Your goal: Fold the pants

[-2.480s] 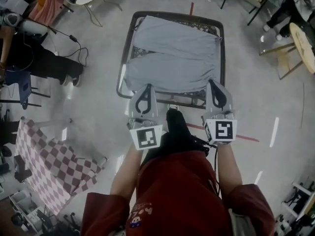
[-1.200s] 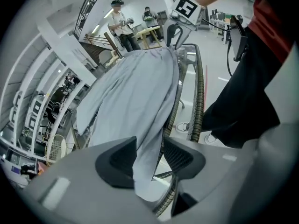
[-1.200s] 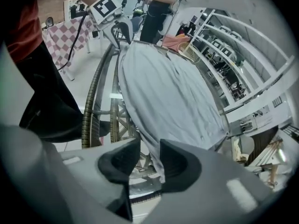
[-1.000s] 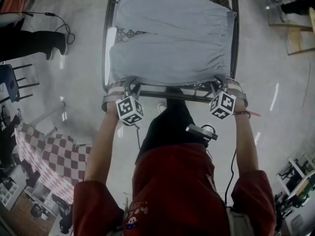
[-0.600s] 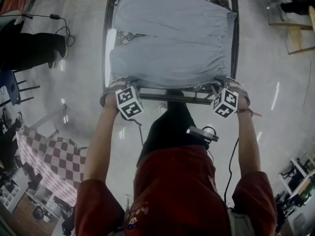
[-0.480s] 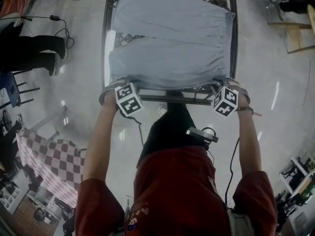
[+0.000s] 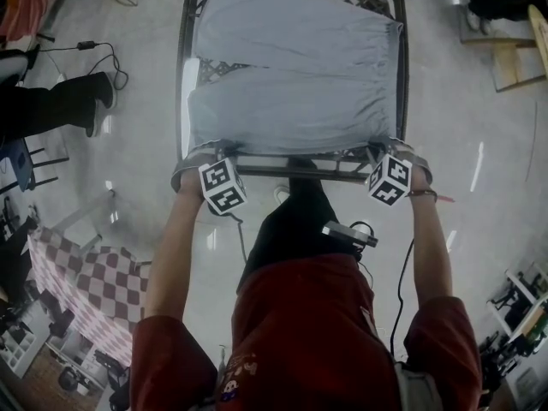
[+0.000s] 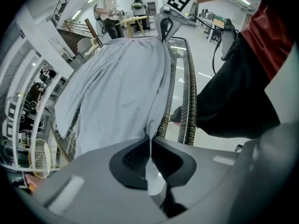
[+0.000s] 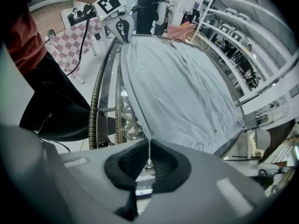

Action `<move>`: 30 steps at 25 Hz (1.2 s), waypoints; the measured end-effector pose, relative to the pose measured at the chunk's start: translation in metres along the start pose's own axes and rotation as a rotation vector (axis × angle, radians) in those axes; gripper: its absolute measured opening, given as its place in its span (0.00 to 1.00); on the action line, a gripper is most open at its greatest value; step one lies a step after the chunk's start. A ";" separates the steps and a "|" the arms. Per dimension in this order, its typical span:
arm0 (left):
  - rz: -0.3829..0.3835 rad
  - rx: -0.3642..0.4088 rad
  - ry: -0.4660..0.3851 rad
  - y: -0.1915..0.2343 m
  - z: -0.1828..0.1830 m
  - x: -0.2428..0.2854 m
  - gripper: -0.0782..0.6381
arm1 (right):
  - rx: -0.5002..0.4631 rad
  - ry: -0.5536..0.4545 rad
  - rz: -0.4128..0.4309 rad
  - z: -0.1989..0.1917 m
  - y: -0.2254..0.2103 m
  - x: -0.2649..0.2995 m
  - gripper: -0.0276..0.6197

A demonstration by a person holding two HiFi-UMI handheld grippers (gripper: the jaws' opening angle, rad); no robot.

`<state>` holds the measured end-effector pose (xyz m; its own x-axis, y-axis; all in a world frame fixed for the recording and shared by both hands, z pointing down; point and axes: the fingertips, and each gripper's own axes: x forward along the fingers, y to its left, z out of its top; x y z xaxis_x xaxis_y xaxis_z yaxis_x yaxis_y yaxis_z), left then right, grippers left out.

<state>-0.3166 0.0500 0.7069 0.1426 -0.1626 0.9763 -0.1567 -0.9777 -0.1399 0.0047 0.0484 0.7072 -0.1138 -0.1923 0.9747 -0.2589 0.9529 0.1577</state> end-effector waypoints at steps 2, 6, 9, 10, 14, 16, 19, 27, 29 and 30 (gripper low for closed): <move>0.030 -0.019 -0.019 -0.005 0.000 -0.007 0.14 | 0.009 -0.009 -0.021 -0.001 0.003 -0.007 0.06; 0.059 -0.035 -0.039 -0.022 0.000 -0.022 0.14 | 0.023 -0.022 -0.047 -0.005 0.014 -0.022 0.06; 0.071 -0.040 -0.048 -0.037 0.000 -0.029 0.14 | 0.027 -0.029 -0.062 -0.009 0.027 -0.031 0.06; 0.075 -0.039 -0.048 -0.042 0.000 -0.031 0.14 | 0.025 -0.028 -0.065 -0.010 0.031 -0.034 0.06; 0.082 -0.033 -0.045 -0.063 -0.003 -0.042 0.14 | 0.009 -0.026 -0.066 -0.013 0.053 -0.046 0.06; 0.095 -0.032 -0.046 -0.071 -0.005 -0.048 0.14 | 0.009 -0.032 -0.084 -0.013 0.059 -0.053 0.06; 0.136 -0.043 -0.056 -0.071 -0.010 -0.057 0.14 | 0.019 -0.045 -0.130 -0.011 0.061 -0.062 0.06; 0.277 -0.057 -0.078 -0.008 -0.001 -0.094 0.14 | 0.034 -0.073 -0.221 0.012 0.024 -0.086 0.06; 0.306 -0.053 -0.083 0.013 0.001 -0.101 0.14 | 0.041 -0.082 -0.245 0.018 0.007 -0.092 0.06; 0.321 -0.049 -0.086 0.023 0.003 -0.105 0.14 | 0.045 -0.086 -0.257 0.021 -0.002 -0.095 0.06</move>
<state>-0.3326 0.0439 0.6008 0.1603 -0.4735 0.8661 -0.2530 -0.8678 -0.4277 -0.0040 0.0600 0.6111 -0.1196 -0.4480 0.8860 -0.3320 0.8591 0.3896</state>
